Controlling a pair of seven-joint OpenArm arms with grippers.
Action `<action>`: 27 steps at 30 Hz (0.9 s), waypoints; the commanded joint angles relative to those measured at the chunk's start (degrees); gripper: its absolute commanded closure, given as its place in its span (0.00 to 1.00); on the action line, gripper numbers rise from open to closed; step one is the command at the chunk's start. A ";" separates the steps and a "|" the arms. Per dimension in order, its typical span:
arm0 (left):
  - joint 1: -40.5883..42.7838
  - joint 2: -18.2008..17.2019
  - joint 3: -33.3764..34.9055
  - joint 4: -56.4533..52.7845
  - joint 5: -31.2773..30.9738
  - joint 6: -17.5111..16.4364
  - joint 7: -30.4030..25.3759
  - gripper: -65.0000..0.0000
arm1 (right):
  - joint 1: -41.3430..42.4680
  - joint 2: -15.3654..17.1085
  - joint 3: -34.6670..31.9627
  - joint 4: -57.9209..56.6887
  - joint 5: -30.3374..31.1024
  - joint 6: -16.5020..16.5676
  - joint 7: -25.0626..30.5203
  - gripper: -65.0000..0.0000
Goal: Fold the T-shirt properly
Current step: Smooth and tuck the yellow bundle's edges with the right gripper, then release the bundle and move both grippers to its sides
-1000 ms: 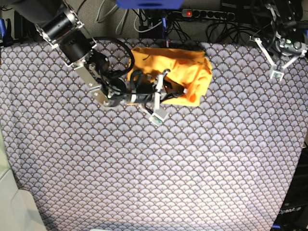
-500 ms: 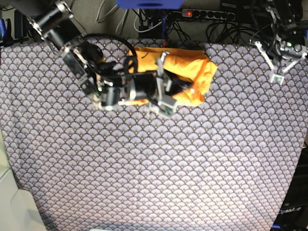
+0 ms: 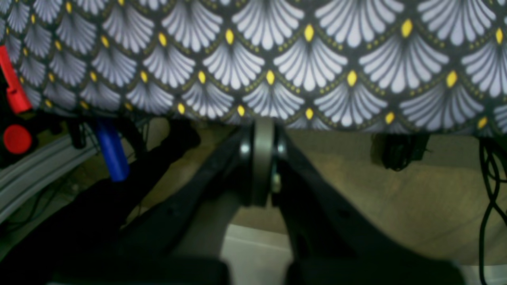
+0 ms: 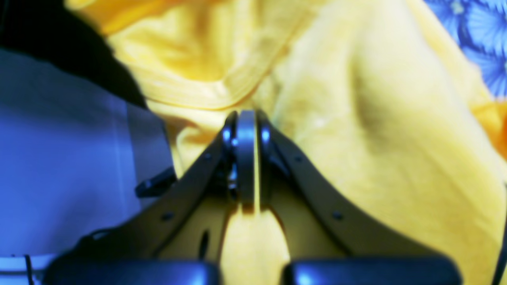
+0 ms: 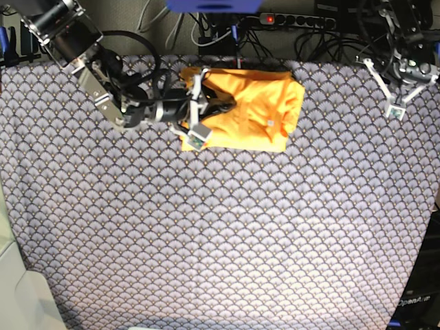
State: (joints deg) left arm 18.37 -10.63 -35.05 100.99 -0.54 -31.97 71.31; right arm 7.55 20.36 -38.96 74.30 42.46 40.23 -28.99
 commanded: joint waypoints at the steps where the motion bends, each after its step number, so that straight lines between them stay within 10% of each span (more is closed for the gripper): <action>1: 0.05 -0.84 -0.25 1.03 0.14 -0.08 -0.23 1.00 | 0.67 0.96 0.32 -0.15 -0.48 -0.23 0.11 1.00; 14: 0.13 -0.49 0.37 3.14 -0.21 -0.17 -0.14 1.00 | -0.30 3.60 2.17 22.18 -0.22 -0.23 -11.84 1.00; 27: 4.18 -0.22 17.60 12.90 0.05 -0.17 -0.06 1.00 | -10.14 5.09 33.55 32.55 -0.48 -0.23 -23.45 1.00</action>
State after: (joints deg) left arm 22.52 -10.31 -16.99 112.84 -0.75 -32.36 71.24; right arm -3.25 24.67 -5.67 106.02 40.95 39.66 -53.52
